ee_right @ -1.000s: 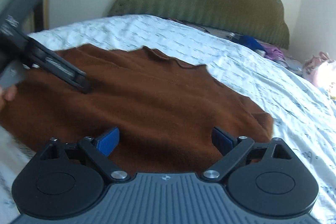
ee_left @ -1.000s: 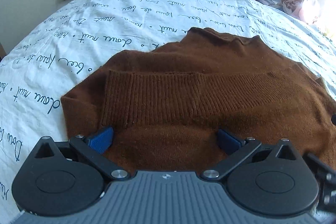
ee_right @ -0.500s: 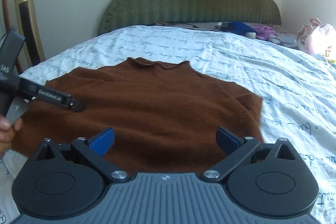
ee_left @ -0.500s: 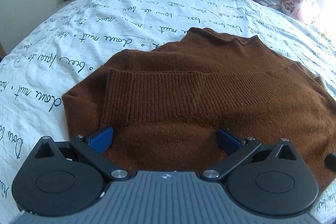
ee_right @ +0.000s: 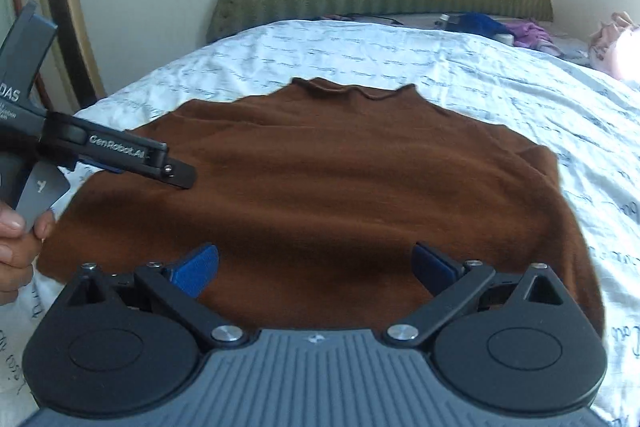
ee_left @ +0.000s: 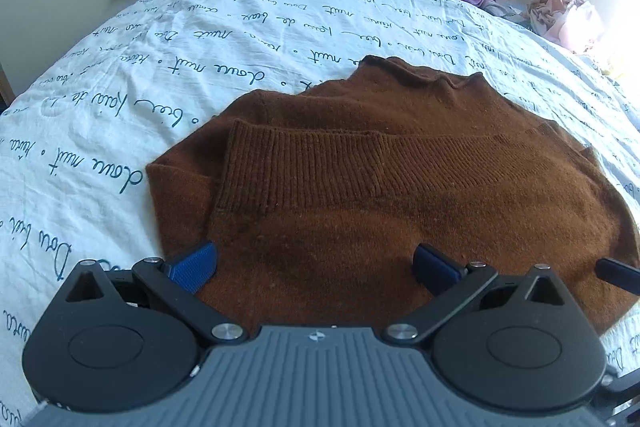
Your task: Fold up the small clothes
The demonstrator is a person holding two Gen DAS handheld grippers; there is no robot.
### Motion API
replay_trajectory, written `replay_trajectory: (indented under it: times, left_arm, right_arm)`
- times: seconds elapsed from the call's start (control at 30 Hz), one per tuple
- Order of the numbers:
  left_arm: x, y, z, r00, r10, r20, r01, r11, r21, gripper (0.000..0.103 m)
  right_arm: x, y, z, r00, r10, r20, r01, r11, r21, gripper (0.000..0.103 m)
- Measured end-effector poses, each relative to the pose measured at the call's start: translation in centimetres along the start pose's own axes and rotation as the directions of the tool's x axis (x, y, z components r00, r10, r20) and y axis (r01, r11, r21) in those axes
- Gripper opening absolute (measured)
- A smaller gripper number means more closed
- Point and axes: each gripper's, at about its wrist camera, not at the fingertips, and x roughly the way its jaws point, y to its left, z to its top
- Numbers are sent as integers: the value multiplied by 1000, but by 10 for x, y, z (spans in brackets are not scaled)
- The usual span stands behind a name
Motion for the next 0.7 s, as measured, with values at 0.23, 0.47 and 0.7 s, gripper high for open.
replay_trajectory:
  times: [0.23,0.47,0.7]
  left_arm:
    - [-13,25,-4,999,-28,-22,27,999,-46,103]
    - [-15,6,-2,1000,-15,-3,15,1000,13,103]
    - [-6,-7,2,1000,-6,-8,6,1000,8,103]
  right_arm:
    - [16,66,-6,993,115,0,-114,986,-119,103]
    - [10,75,-14,991,85,-108,-102,980,-169,103]
    - [20,40,-1,999,-41,-28,39,998,-57,103]
